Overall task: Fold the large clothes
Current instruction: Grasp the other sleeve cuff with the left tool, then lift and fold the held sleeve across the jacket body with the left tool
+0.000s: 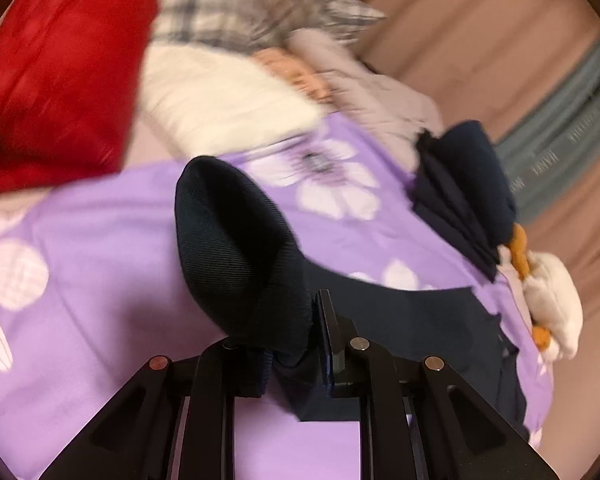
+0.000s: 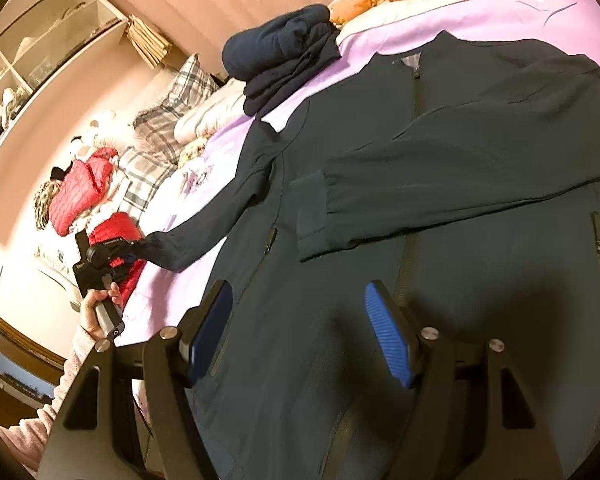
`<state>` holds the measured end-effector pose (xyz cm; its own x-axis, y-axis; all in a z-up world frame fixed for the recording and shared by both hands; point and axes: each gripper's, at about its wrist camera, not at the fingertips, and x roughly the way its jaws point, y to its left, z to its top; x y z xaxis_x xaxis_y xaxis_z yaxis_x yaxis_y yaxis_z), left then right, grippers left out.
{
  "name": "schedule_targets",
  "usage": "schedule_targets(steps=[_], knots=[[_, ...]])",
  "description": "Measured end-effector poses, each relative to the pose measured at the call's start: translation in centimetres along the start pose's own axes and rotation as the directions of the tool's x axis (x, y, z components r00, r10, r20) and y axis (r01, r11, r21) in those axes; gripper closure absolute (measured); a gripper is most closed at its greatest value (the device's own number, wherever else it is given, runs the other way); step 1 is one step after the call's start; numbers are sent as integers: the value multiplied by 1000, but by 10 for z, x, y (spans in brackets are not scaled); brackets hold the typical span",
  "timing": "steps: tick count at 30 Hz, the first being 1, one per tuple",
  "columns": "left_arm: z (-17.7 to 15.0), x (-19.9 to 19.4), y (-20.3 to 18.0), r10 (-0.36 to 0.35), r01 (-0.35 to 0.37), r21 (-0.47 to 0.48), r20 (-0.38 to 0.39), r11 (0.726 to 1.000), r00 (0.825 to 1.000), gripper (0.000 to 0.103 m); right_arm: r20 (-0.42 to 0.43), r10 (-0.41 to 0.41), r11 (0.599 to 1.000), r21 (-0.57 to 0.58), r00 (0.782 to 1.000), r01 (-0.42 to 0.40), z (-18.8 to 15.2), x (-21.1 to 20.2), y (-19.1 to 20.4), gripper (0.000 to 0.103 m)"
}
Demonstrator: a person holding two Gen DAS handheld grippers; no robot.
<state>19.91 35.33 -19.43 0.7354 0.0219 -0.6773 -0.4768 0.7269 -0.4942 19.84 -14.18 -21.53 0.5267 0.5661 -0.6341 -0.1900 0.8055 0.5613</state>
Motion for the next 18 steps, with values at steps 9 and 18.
schedule_targets(steps=[9, 18], knots=[[-5, -29, -116, -117, 111, 225, 13, 968, 993, 87, 52, -30, 1000, 5, 998, 30, -10, -30, -10, 33], [-57, -47, -244, -262, 272, 440, -84, 856, 961, 87, 117, -43, 996, 86, 992, 33, -22, -65, -43, 33]])
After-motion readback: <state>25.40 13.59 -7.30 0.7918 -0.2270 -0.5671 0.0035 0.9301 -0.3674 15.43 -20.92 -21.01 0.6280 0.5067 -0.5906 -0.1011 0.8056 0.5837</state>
